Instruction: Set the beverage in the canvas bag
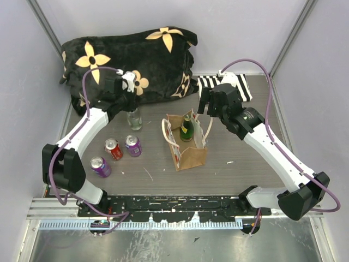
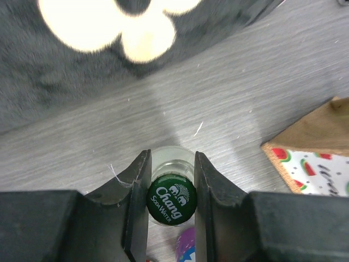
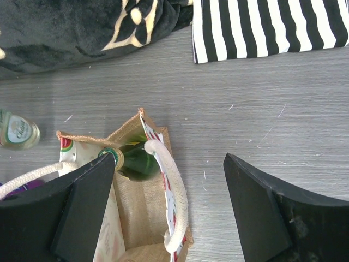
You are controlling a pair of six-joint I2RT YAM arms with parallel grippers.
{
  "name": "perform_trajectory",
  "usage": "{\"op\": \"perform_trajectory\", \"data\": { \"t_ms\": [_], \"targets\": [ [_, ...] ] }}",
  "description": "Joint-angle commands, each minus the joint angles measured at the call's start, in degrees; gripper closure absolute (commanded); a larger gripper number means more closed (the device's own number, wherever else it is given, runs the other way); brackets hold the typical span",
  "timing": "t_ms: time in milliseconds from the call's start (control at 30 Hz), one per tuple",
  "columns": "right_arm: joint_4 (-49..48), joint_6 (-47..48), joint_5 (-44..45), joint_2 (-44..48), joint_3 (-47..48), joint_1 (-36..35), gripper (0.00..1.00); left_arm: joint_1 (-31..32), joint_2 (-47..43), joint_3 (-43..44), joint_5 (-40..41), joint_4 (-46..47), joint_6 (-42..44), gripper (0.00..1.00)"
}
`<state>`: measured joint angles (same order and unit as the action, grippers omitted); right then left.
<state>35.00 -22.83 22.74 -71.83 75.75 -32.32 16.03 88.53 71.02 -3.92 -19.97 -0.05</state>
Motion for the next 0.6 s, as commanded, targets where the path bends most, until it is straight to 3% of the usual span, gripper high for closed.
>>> {"op": "perform_trajectory", "data": {
  "t_ms": [0,367,567],
  "targets": [
    [-2.82,-1.26,-0.16,1.59,-0.54,0.24,0.13,1.44,-4.69,8.18,-1.34,2.84,0.37,1.00],
    [-3.19,-2.11,-0.02,3.37,-2.49,0.21,0.13,6.34,0.22,26.01,-6.71,-3.02,-3.69,1.00],
    [-3.21,-2.56,0.71,4.97,-3.35,0.24,0.13,10.76,1.67,30.92,-10.38,-3.61,-5.80,1.00]
  ]
}}
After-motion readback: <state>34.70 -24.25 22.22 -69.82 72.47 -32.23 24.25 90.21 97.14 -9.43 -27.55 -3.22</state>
